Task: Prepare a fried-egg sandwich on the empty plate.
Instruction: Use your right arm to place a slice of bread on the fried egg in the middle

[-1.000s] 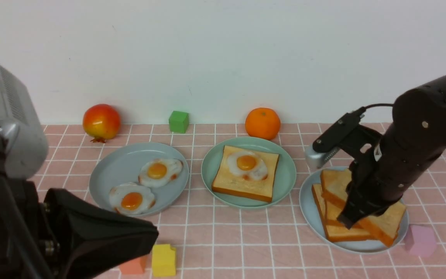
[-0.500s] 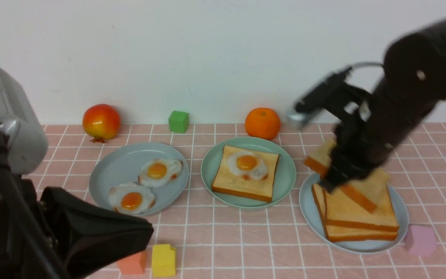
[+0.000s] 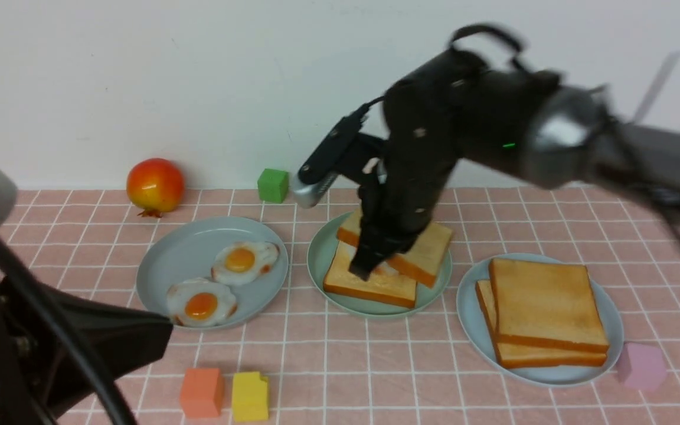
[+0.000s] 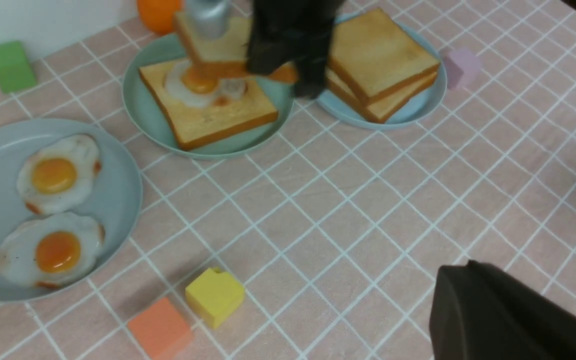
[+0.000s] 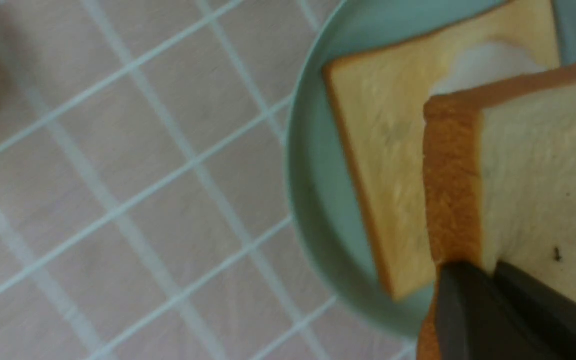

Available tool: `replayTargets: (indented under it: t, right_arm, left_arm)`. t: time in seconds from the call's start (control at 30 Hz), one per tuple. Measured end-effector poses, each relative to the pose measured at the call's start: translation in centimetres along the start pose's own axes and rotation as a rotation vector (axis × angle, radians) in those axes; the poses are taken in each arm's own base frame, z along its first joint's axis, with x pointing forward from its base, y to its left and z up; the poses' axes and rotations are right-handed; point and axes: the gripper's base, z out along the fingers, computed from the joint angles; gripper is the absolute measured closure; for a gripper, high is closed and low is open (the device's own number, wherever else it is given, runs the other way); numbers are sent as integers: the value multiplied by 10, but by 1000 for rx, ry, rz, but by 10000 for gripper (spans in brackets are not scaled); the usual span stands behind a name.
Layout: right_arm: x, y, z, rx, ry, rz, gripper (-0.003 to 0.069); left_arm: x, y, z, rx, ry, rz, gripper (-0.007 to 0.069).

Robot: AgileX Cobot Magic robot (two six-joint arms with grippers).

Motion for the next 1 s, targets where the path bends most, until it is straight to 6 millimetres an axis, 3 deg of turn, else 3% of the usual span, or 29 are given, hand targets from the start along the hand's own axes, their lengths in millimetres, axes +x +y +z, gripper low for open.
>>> replayTargets:
  t: [0.37,1.0]
  right_arm:
    - [-6,1,38,-16,46,-89,619]
    - [-5,6,61,-29,70,-142,617]
  left_arm:
    - [0,0,0,0,3,-2,612]
    - [0,0,0,2,4,-2,612]
